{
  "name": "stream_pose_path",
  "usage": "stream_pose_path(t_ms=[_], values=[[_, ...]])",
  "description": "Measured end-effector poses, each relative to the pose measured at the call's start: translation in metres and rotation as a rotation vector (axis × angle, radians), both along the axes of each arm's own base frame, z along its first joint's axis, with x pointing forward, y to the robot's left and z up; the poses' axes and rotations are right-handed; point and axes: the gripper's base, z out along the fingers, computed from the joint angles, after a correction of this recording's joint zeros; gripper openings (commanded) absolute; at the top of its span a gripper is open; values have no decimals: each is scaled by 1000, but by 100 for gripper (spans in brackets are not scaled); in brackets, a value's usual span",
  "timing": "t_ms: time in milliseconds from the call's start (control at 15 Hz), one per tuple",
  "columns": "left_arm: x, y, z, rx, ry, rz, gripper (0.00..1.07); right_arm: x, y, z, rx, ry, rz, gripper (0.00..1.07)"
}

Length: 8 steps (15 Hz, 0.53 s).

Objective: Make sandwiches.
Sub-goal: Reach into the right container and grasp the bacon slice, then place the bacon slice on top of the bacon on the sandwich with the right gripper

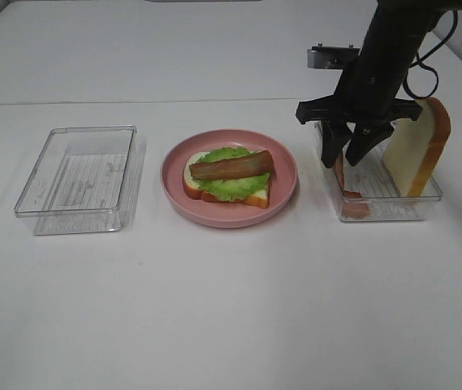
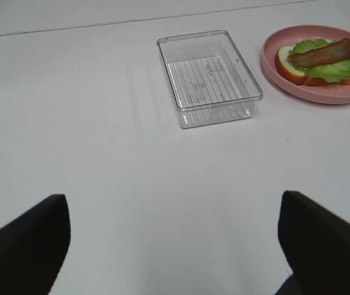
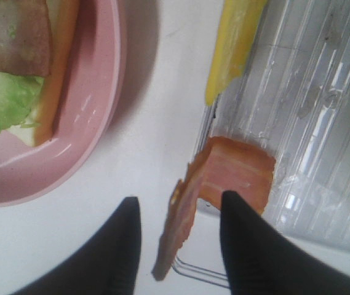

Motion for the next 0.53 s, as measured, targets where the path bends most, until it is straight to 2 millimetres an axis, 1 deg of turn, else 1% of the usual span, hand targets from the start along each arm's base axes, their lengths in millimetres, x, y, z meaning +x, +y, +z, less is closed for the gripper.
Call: stream_pose_path(t_ms=[67,133,400,533], values=[[0,0,0,1,0,1,87,1,0,0,-2,-1,-15,6],[0,0,0,1,0,1,87,0,0,0,-1,1,-17,0],[0,0,0,1,0,1,87,-2,0,0,-5,26,-13,0],[0,0,0,1,0,1,87,-1,0,5,-5,30,-10,0]])
